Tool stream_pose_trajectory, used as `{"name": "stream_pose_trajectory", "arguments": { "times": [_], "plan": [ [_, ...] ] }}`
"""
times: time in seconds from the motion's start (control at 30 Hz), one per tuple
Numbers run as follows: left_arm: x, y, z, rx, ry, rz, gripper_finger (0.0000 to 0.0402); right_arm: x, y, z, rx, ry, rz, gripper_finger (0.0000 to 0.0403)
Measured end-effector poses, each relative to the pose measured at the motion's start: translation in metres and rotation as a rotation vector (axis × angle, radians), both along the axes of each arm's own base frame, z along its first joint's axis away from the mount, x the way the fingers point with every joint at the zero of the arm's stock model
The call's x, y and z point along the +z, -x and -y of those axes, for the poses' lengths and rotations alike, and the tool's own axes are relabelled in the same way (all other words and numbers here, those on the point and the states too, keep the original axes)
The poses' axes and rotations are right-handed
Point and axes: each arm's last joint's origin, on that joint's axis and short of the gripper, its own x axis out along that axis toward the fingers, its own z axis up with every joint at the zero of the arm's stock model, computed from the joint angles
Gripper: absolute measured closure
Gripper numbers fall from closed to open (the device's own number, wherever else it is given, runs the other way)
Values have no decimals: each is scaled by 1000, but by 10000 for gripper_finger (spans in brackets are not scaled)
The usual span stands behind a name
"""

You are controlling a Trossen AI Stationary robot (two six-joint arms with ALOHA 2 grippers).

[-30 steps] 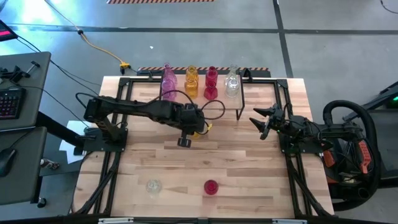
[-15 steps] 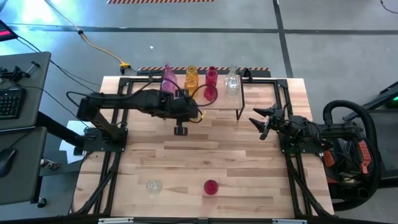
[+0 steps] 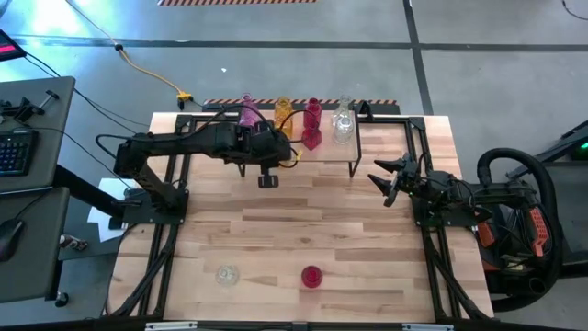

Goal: Sort vases onto shelf
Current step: Put the yellow vase on the shelf and align it with the other yellow vases

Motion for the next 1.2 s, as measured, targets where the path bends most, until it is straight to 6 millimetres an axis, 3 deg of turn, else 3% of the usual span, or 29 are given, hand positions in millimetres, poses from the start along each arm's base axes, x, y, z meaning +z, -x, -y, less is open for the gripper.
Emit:
{"name": "stream_pose_trajectory", "arguments": {
  "times": [0.17, 1.2],
  "plan": [
    [-8, -3, -1, 12, -26, 4, 389, 0, 0, 0, 2, 0, 0, 148],
    [-14, -9, -34, 53, -26, 16, 374, 0, 0, 0, 2, 0, 0, 148]
  ]
}}
